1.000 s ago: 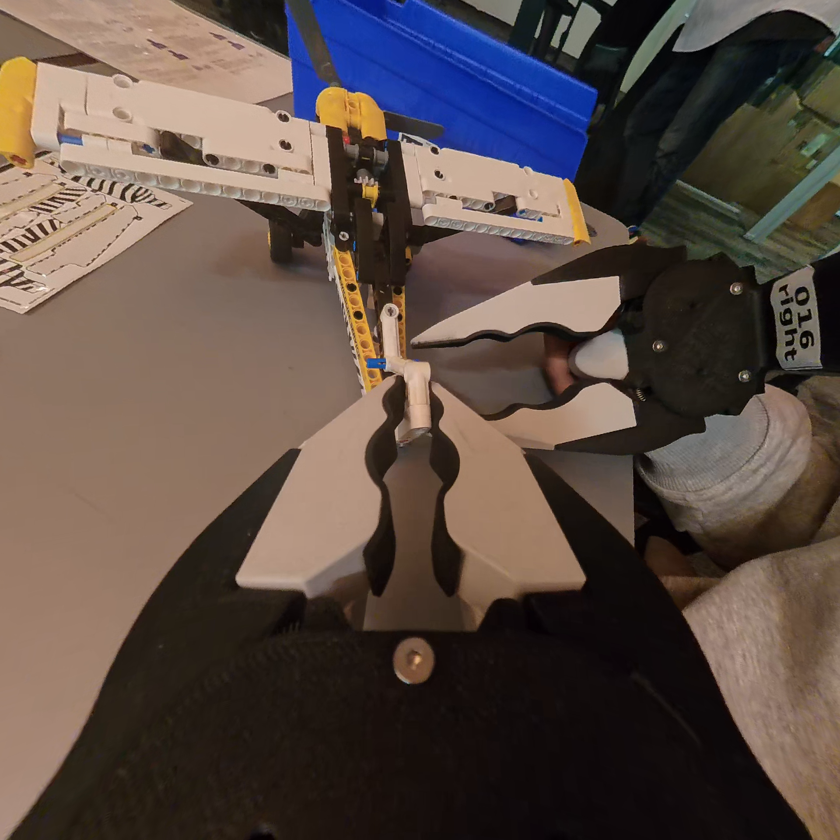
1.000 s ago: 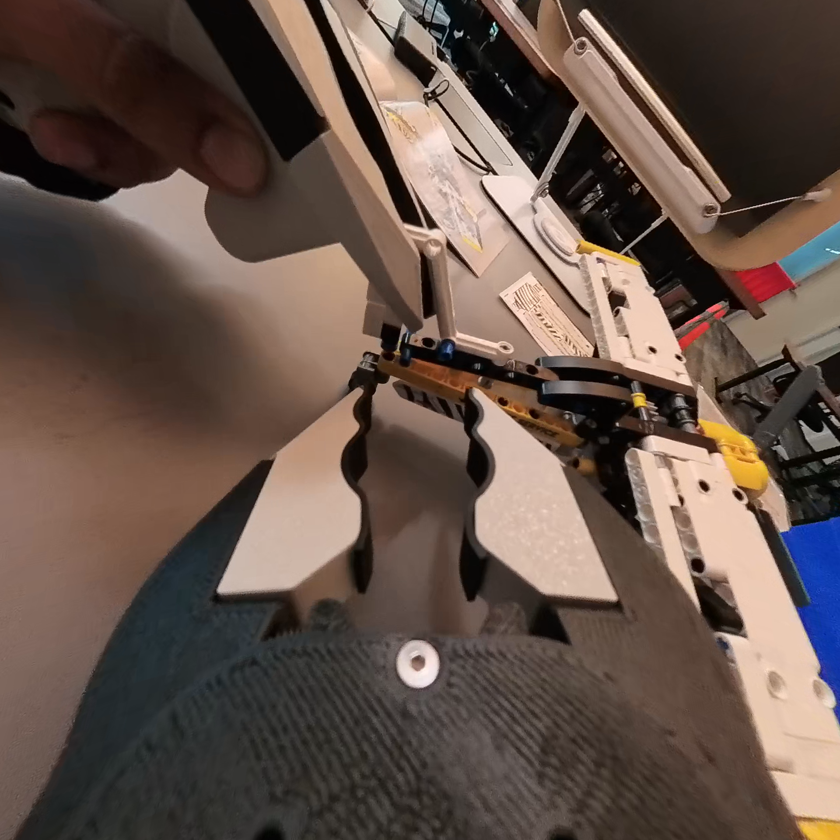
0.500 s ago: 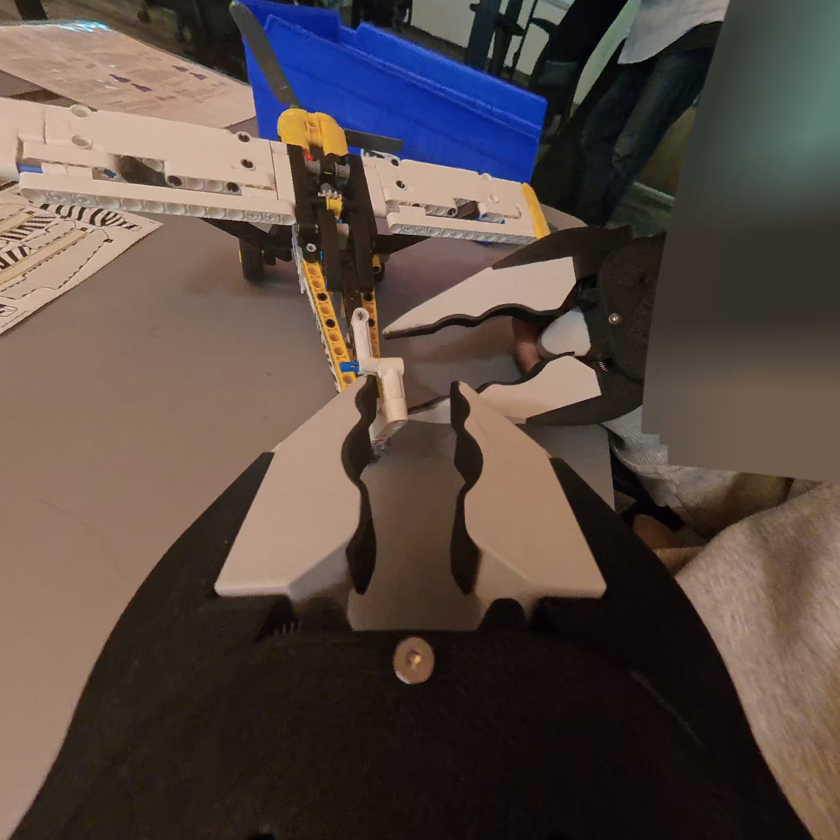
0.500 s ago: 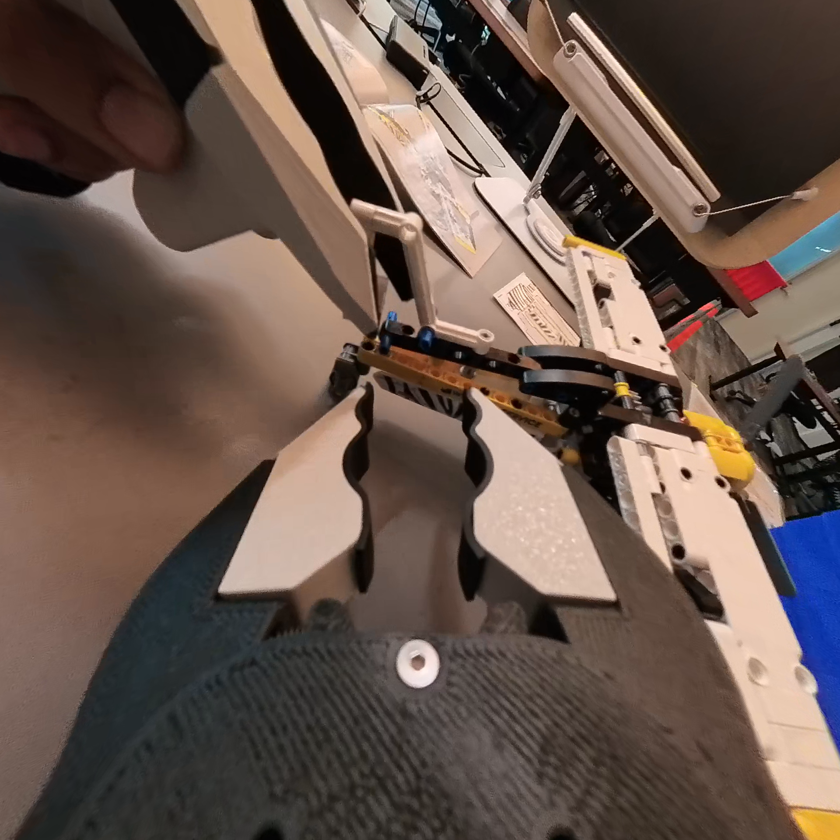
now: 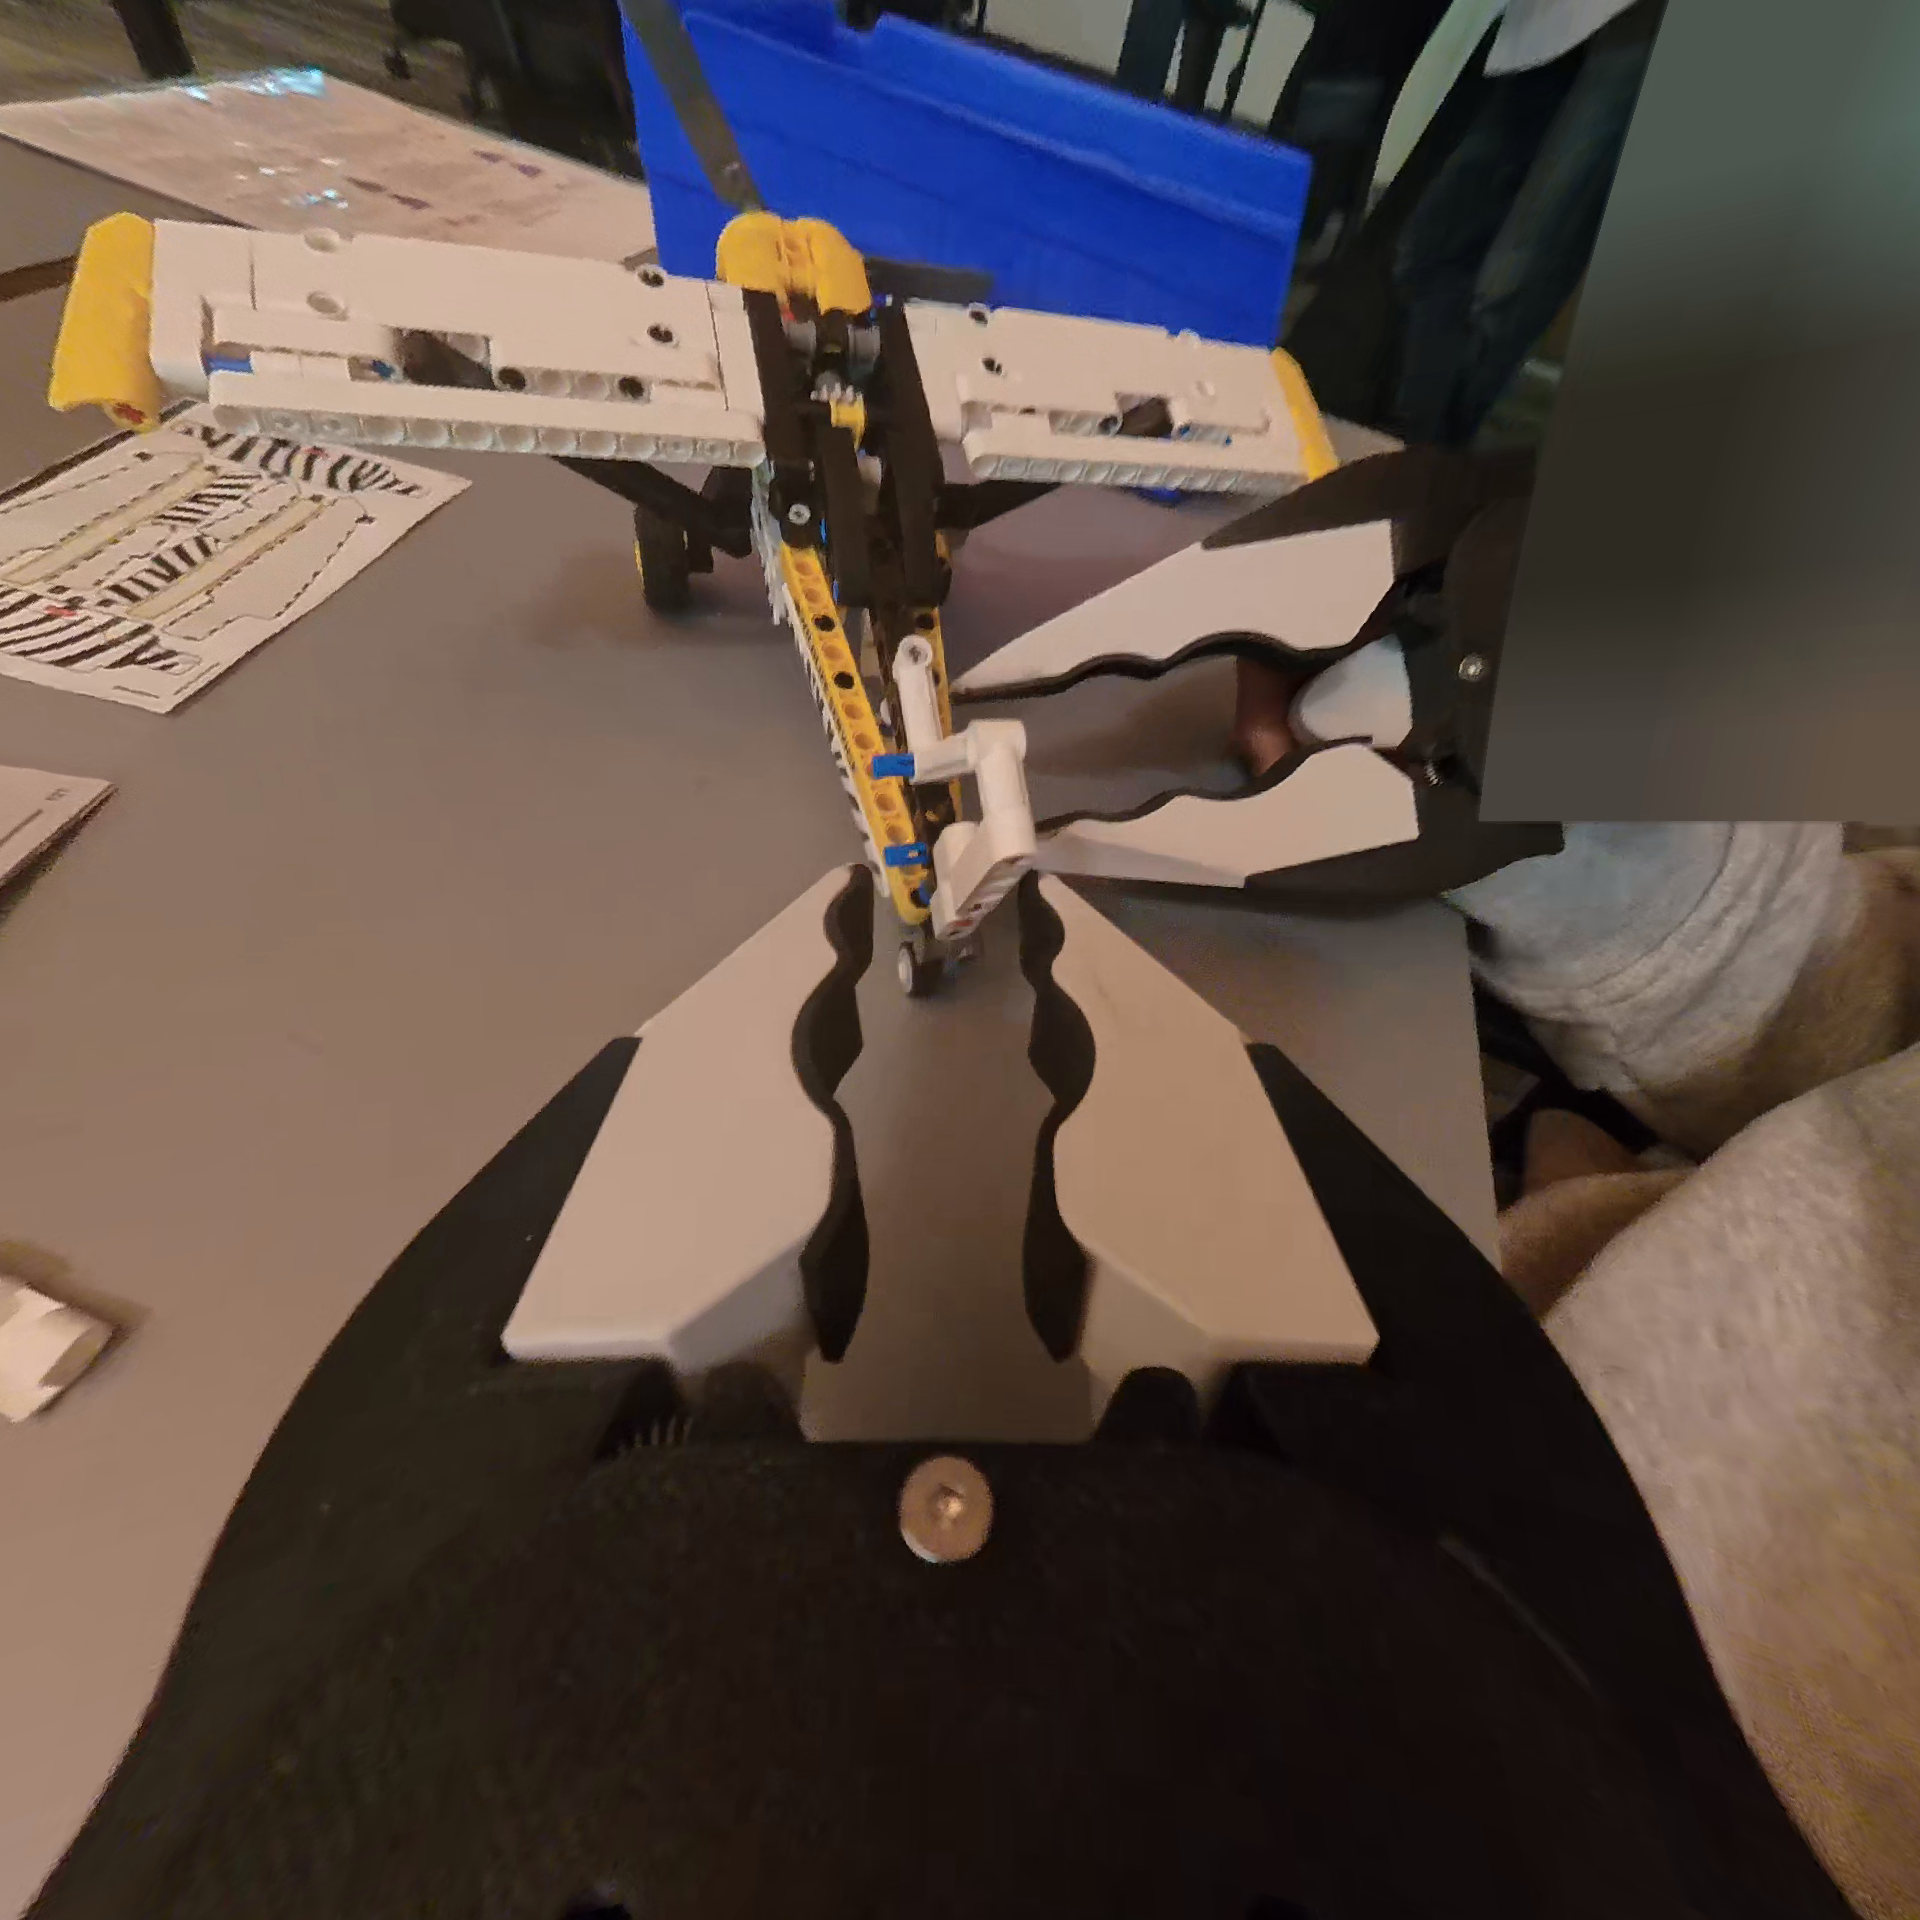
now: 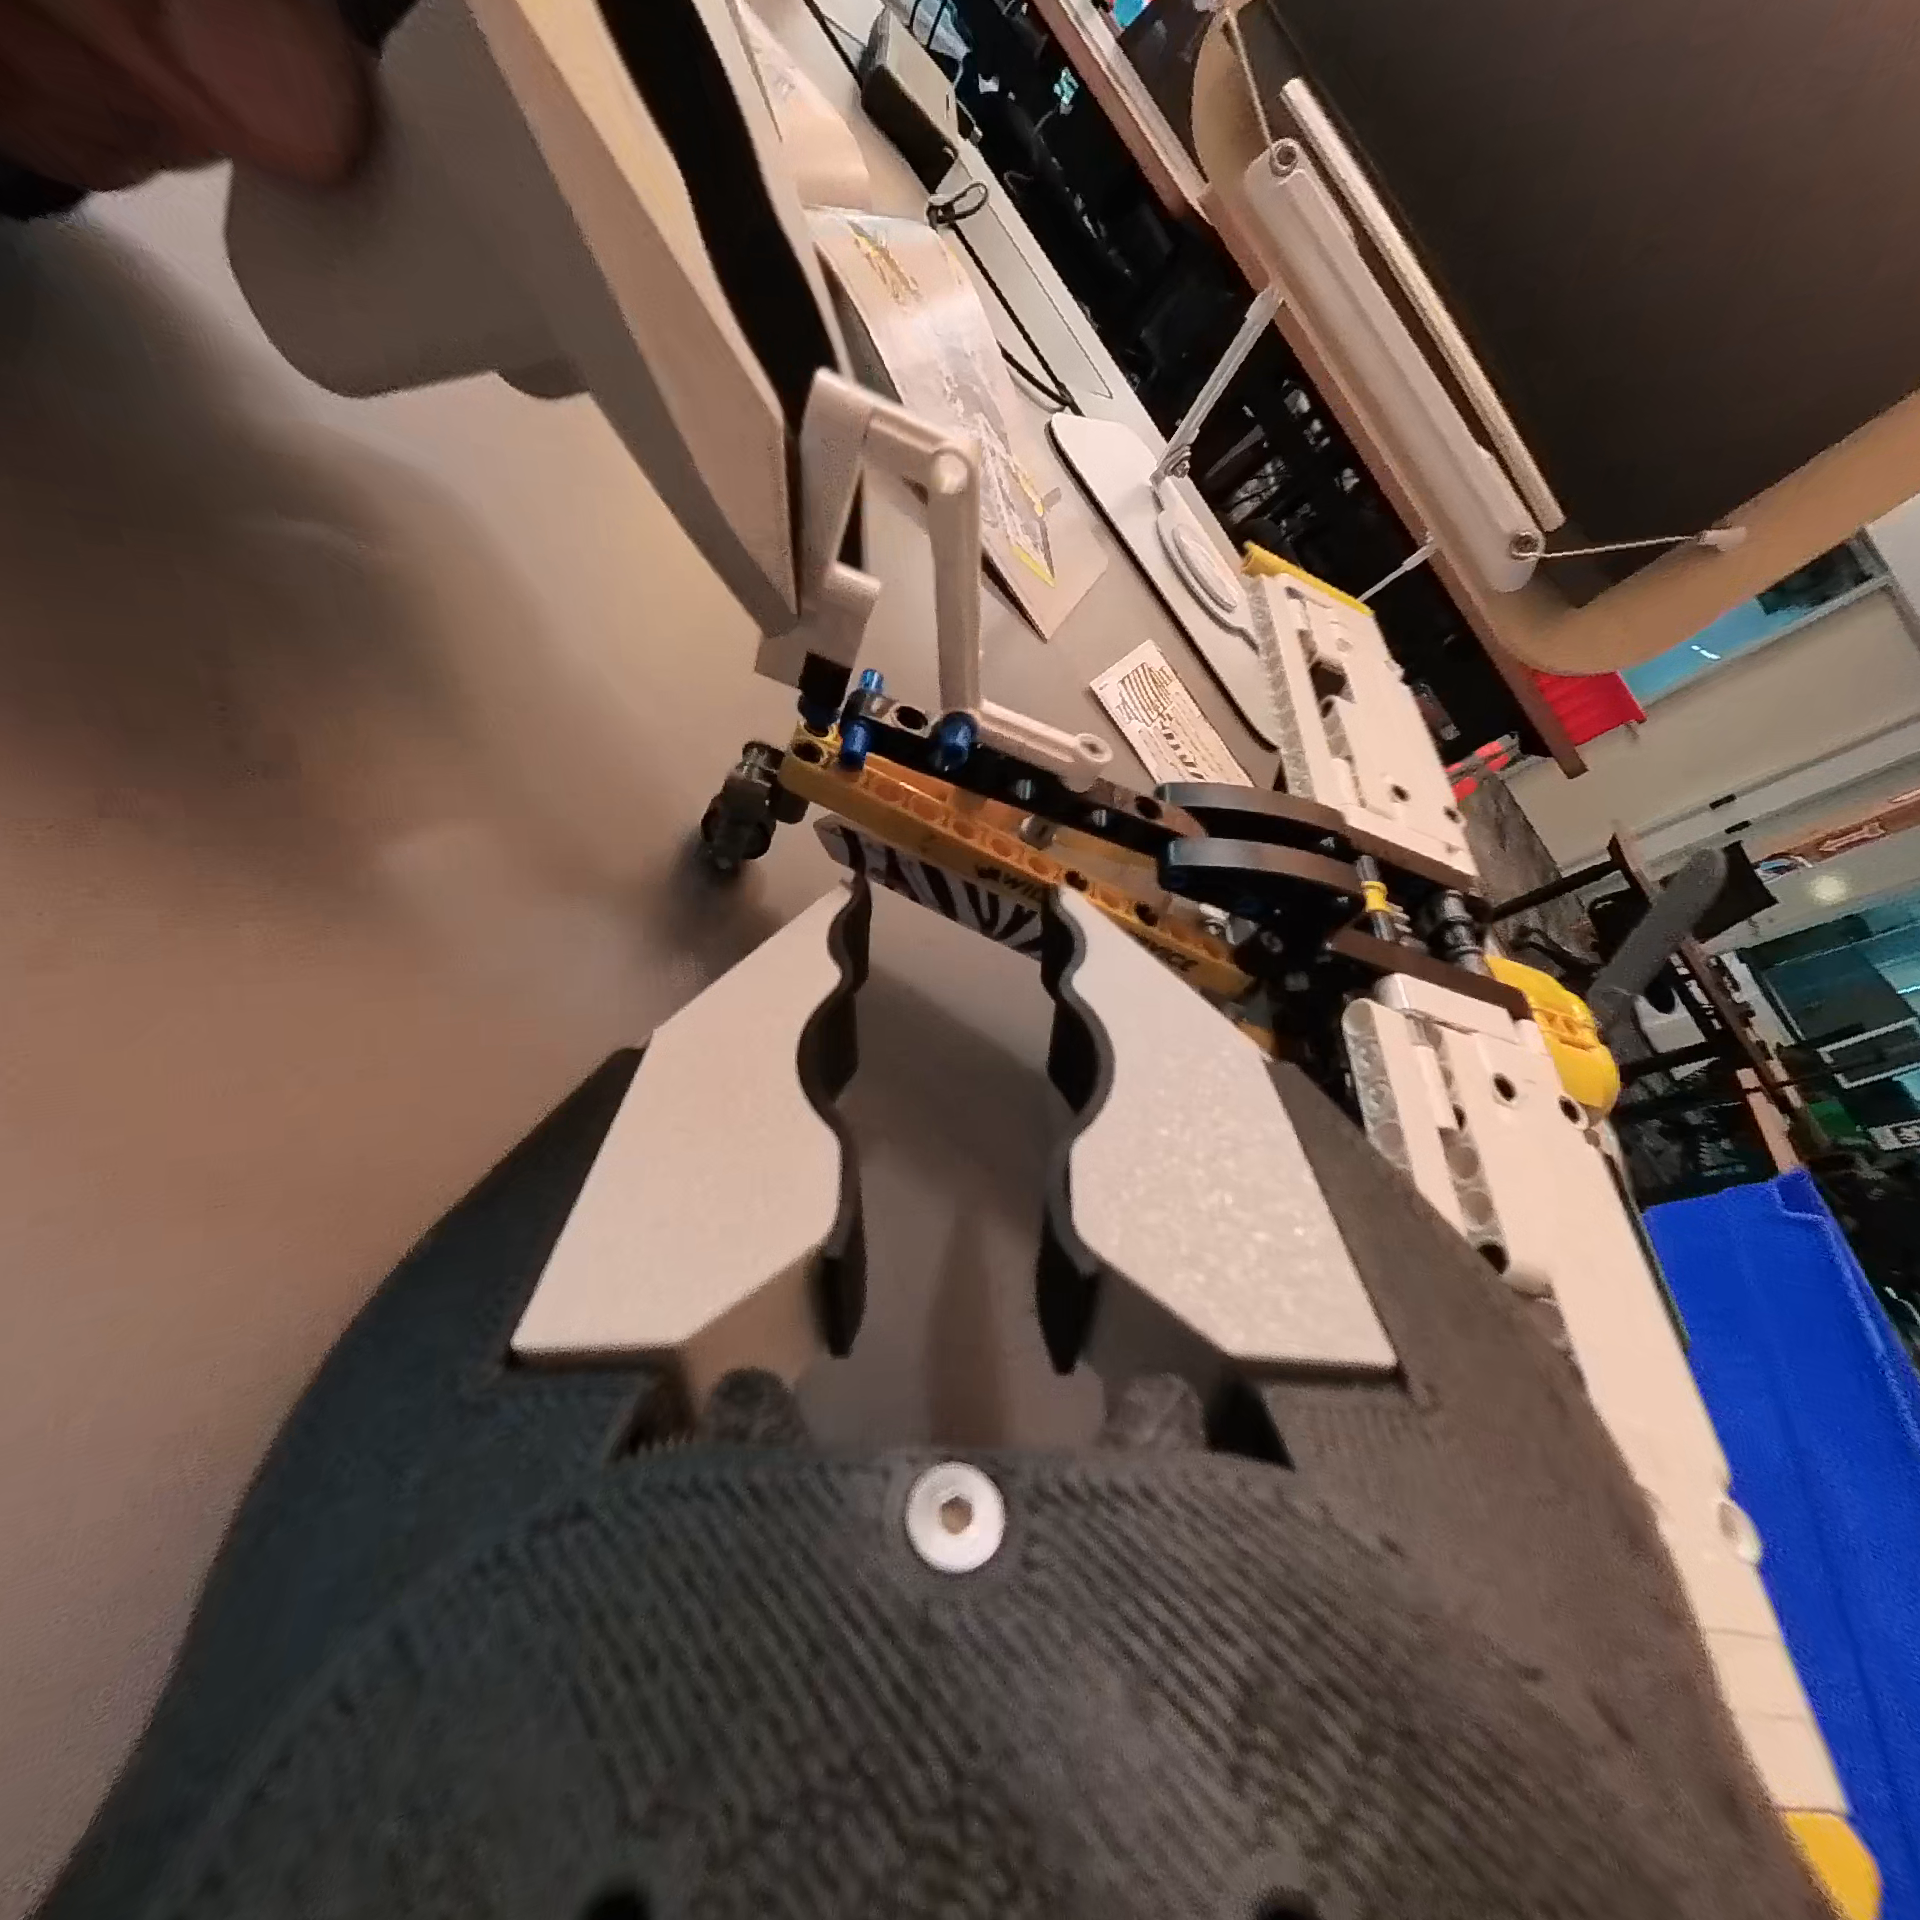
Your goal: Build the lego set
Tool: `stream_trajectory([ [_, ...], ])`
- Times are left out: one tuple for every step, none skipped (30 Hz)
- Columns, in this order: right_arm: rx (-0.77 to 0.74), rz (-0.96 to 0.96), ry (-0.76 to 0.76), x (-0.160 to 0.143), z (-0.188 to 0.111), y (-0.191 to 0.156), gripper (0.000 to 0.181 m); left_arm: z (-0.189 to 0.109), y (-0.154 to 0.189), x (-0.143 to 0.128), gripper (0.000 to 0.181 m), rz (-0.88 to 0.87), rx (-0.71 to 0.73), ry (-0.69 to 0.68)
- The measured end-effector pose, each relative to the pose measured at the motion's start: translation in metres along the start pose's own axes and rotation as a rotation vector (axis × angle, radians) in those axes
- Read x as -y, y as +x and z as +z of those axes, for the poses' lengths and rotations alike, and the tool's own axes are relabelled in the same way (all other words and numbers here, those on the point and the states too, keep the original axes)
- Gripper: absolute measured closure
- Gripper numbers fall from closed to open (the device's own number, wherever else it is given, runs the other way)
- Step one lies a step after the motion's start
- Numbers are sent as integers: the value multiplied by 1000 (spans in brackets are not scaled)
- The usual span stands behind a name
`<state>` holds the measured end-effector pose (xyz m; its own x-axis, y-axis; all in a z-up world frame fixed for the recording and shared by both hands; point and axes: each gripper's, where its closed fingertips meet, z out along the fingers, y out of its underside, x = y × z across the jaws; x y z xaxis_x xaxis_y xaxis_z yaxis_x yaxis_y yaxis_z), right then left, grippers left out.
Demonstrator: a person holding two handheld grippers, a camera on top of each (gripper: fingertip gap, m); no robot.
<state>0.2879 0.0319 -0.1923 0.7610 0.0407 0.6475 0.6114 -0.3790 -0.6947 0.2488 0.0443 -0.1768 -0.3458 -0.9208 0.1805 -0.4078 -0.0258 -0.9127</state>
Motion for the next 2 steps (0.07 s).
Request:
stream_trajectory([
  [0,-5,-4,0,0,-1,150,-1,0,-2,156,4,-3,-9],
  [-1,-9,-6,-1,1,-1,150,-2,1,-2,160,-1,-13,-9],
])
